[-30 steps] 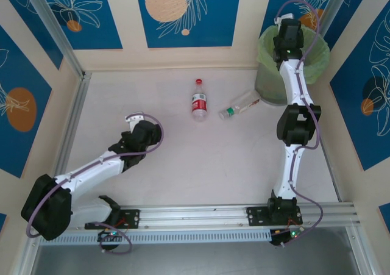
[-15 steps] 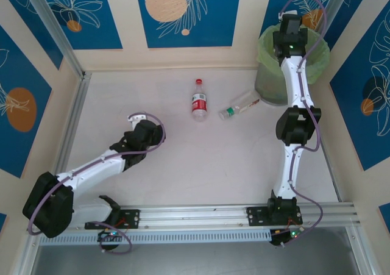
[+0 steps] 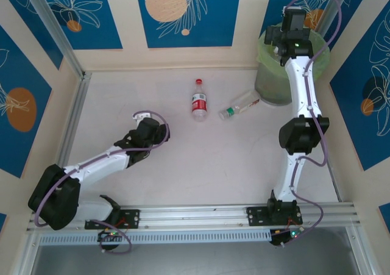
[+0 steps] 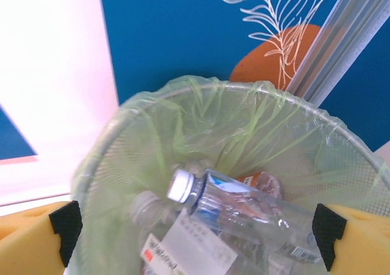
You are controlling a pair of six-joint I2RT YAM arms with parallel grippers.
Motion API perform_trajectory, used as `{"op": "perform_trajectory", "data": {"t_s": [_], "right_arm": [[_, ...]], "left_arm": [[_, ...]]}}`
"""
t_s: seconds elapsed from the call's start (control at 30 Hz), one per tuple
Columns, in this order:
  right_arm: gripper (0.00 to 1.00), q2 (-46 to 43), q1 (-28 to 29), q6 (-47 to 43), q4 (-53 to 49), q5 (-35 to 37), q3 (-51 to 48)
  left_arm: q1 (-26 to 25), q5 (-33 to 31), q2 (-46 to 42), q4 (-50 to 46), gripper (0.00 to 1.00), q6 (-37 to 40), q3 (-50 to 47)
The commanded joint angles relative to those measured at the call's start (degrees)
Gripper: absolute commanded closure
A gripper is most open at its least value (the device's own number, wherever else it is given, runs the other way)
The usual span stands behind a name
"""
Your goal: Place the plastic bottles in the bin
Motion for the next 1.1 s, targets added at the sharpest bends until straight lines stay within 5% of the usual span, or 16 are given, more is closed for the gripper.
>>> {"op": "perform_trajectory", "data": {"t_s": [0.0,0.57,0.9,1.07], "right_arm": [[0.01,-6.0,1.5,4.6,1.0,-3.0,-4.2],[0.02,-38.7,6.5,30.9,29.7,-24.0,-55.6],[0.04,-39.2,13.6,35.8,27.3,-24.1,-67.3],[0.03,-33.6,20.1,41.9,25.4,-12.3,-69.5]], "left_arm": [[0.7,1.9,0.4,2.9,0.00,0.1,1.7],[0.8,11.7,-4.7,14.3,0.00,-1.0,-1.8],[0.8,11.7,-3.0,17.9,0.00,-4.6,-2.4],[0.8,13.9,-0.6,16.8,0.00,-4.0,-0.6]]}}
